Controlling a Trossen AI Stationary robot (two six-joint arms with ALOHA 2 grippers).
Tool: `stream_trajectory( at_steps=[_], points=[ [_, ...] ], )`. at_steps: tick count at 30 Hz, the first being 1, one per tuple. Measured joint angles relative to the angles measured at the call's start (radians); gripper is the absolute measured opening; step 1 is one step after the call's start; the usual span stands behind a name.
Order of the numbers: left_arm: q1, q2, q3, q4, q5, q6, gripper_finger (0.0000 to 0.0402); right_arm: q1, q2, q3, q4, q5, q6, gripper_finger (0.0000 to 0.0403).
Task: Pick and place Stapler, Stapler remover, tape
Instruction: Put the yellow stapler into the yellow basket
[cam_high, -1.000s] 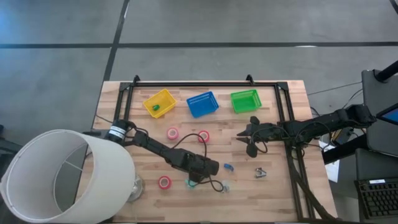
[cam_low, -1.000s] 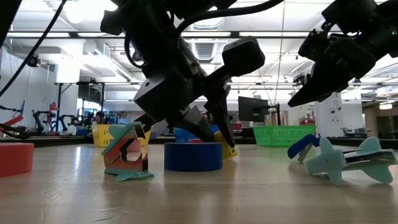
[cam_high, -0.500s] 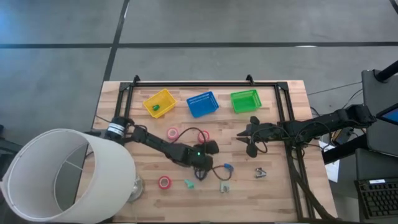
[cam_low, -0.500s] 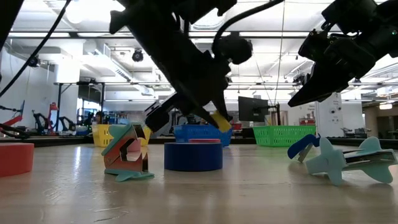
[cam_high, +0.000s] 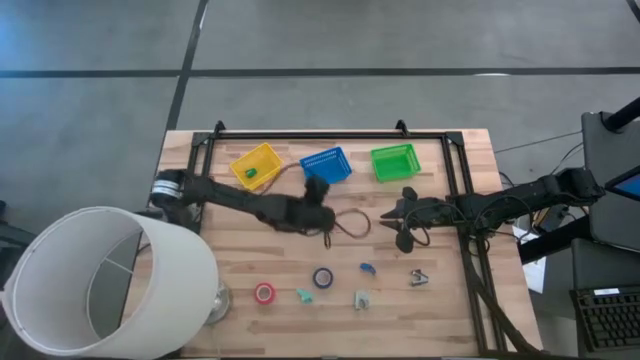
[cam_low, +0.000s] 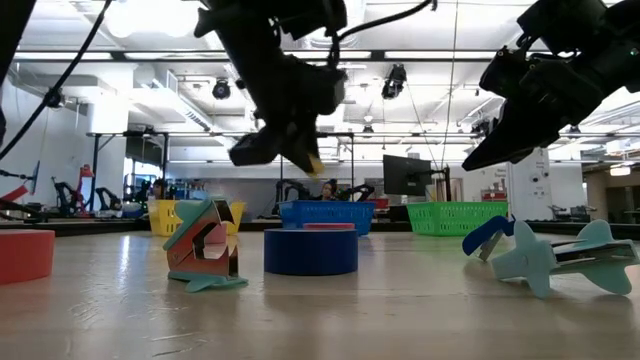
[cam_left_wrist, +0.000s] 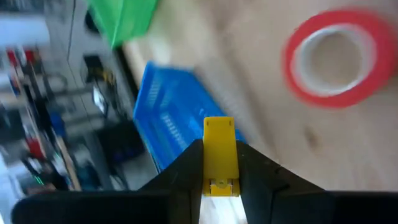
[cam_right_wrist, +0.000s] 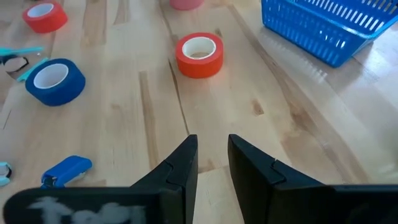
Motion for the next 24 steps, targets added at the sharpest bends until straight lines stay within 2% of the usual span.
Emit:
stream_trajectory(
  at_steps=[9, 16, 19, 24],
  points=[
    [0.16, -0.251, -0.263, 0.034, 0.0, -0.245, 0.0082, 0.0, 0.0, -0.007, -0.002, 0.0, 0.041, 0.0071],
    [0.321, -0.451, -0.513, 0.163, 0.03, -0.363, 0.0081, 0.0, 0.0, -0.017, 0.0, 0.0, 0.065, 0.007],
    [0.4, -0.507, -0.601, 0.23, 0.131, -0.401, 0.0081, 0.0, 0.0, -0.021, 0.0, 0.0, 0.065, 0.0074],
    [0.532, -0.54, -0.69, 0.329, 0.399, -0.451, 0.0081, 0.0, 0.0, -0.02, 0.001, 0.001, 0.064, 0.0081]
  ],
)
